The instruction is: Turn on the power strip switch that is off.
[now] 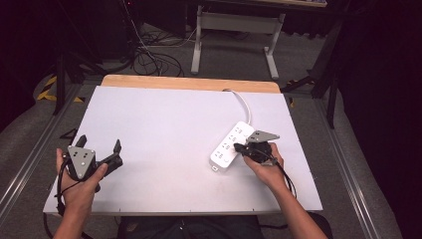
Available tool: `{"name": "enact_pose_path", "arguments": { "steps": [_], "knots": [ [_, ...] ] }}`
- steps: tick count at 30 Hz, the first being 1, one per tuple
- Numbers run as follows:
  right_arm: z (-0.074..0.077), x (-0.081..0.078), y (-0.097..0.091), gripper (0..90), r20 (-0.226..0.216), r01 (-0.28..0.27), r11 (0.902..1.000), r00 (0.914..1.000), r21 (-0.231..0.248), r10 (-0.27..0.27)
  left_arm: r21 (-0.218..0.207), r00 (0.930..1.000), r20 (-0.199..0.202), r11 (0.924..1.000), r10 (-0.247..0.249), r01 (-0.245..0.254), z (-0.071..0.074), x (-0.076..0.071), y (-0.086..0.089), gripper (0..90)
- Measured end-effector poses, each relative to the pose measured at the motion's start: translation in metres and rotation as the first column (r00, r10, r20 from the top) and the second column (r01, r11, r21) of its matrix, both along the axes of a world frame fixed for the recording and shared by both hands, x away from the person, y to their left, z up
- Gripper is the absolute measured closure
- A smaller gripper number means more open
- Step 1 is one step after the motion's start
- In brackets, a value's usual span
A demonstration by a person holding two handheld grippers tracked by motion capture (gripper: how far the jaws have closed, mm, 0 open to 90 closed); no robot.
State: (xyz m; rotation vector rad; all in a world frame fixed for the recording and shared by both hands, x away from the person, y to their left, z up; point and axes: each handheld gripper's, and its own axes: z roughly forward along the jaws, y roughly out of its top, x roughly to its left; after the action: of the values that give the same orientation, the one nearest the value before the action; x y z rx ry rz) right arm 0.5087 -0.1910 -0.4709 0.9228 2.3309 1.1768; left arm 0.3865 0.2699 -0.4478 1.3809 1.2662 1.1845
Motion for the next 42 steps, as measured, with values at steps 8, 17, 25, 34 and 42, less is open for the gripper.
{"name": "enact_pose_path", "arguments": {
  "steps": [8, 17, 25, 34, 42],
  "knots": [
    [0.002, 0.0, -0.002, 90.0, 0.0, -0.006, 0.9987, 1.0, 0.051, 0.006, -0.003, 1.0, -0.003, 1.0, -0.006, 0.006, 0.0, 0.003, 0.0, 6.3],
    [-0.002, 0.0, 0.001, 90.0, -0.021, -0.02, 0.9984, 0.9996, 0.052, 0.021, -0.004, 1.0, -0.002, 1.0, -0.004, 0.004, 0.0, 0.001, 0.0, 6.4],
    [-0.004, 0.001, 0.004, 90.0, -0.022, -0.007, 0.9985, 0.9997, 0.054, 0.008, -0.007, 1.0, -0.003, 1.0, -0.003, 0.003, 0.0, 0.001, 0.0, 6.4],
    [-0.001, -0.004, 0.012, 90.0, 0.015, -0.001, 0.9996, 0.9999, -0.03, 0.002, -0.015, 1.0, 0.0, 0.9999, 0.002, -0.002, 0.0, 0.0, 0.002, 6.7],
    [0.001, -0.005, 0.016, 90.0, 0.013, -0.003, 0.9971, 0.9999, -0.076, 0.004, -0.015, 1.0, -0.001, 0.9999, 0.005, -0.005, 0.0, 0.0, 0.002, 6.7]
  ]
}}
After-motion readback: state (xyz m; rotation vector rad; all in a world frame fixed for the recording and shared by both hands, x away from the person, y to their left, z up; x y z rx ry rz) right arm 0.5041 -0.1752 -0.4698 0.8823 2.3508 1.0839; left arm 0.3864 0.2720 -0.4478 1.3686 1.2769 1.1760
